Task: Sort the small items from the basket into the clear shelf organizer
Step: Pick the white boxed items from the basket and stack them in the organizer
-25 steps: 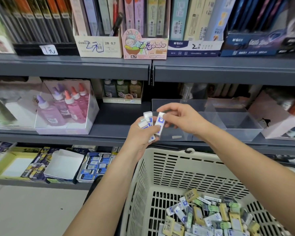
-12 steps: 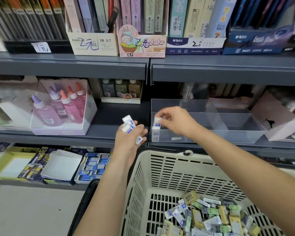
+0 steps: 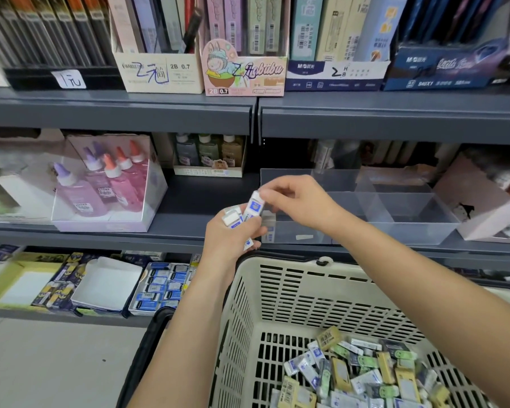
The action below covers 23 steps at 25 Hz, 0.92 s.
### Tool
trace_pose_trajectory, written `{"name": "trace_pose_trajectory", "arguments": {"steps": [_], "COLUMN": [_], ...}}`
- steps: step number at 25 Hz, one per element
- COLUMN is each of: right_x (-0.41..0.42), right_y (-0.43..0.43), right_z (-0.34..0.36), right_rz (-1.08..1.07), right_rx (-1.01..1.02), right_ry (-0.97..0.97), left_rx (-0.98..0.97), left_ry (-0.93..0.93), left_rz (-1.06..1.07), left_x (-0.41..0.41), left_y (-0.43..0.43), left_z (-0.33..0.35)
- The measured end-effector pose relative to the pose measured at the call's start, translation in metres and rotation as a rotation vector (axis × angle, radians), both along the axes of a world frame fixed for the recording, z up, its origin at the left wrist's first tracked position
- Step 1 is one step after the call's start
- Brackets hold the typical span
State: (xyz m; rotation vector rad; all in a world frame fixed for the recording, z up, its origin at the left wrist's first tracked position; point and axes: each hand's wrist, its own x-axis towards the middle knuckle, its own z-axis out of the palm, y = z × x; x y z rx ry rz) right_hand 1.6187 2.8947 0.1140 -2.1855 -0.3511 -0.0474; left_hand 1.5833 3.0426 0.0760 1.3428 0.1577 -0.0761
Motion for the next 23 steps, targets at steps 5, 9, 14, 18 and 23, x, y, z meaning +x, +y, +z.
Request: {"name": "trace_pose_trajectory", "arguments": {"steps": [5,9,14,18,23], "right_x": [0.001,0.011,0.023,0.022,0.024], "right_y": [-0.002,-0.013,-0.018,-0.012,-0.007], "right_z": [0.004,0.007,0.000,-0.015,-0.022], "right_rz": [-0.012,-0.098,-0.175,-0.101,-0.043], "right_rx": [0.094,0.158,-0.042,-0.162,-0.309], "right_ry": [0.045,0.039,-0.008,0.025,0.104], "left_rx": [-0.065,-0.054,-0.163,-0.244,-0.161], "left_ry": [0.000,0.046,0.090,0.049,-0.078], "left_rz": [0.017,0.095,0.106,0.051,0.028], "left_x": [0.000,0.004,0.006,0.005,0.004], "left_y": [-0.002,0.001,0.001,0.001,0.002], "left_z": [0.001,-0.001,0.001,0.001,-0.006]}}
